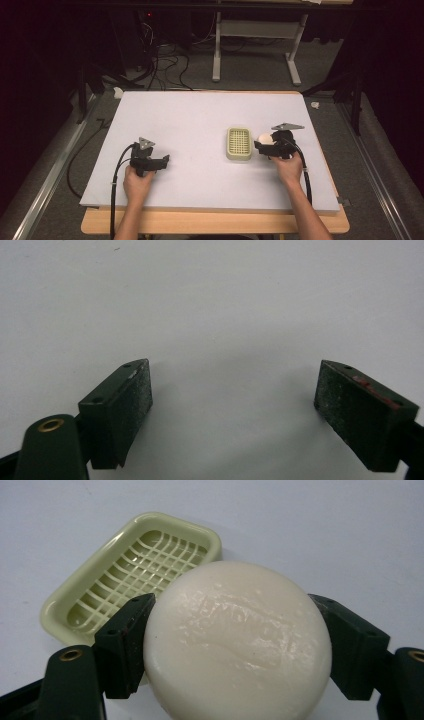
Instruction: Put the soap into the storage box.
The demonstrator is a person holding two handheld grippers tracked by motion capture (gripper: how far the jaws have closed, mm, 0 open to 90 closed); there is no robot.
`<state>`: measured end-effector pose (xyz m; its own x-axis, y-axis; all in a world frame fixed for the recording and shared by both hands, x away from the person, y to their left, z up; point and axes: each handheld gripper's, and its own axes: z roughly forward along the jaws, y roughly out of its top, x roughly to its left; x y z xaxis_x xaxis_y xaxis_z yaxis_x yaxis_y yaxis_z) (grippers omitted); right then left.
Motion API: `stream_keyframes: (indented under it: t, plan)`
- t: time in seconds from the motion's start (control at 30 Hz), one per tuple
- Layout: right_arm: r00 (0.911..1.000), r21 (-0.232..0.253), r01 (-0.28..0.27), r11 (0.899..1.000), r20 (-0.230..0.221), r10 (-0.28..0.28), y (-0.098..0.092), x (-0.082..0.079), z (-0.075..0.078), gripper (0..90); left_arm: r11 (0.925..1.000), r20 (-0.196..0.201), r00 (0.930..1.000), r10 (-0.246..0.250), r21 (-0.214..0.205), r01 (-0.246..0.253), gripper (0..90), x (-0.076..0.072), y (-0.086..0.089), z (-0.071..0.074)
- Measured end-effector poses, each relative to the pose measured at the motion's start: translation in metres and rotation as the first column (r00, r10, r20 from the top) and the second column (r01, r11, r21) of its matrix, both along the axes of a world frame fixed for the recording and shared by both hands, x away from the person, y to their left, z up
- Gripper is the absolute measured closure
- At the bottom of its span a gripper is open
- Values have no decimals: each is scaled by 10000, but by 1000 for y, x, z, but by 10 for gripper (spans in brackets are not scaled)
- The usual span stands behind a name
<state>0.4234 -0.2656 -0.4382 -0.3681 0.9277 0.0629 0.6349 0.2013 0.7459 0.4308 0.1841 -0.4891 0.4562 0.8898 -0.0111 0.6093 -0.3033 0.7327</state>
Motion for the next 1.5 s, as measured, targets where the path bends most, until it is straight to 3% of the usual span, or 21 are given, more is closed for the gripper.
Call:
stream_keyframes:
  t: [0.13, 0.7, 1.23, 1.5]
  plan:
    - [9999, 221, -149, 9996, 26, 149, 2, -3, 5, 244, 10000, -5, 10000, 1, -6, -1, 159, 0, 0, 0]
    - [9936, 125, -1095, 9939, 295, 1091, 30, -6, 18, 244, 10000, -8, 10000, 5, -23, -5, 158, 0, 0, 0]
    - [9881, -334, -1529, 9877, 97, 1533, 59, 5, 21, 245, 10000, -22, 10000, -9, -41, 9, 158, 0, 0, 0]
    - [9875, -403, -1573, 9867, -157, 1568, 72, 15, 11, 244, 10000, -16, 10000, -5, -52, 5, 158, 0, 0, 0]
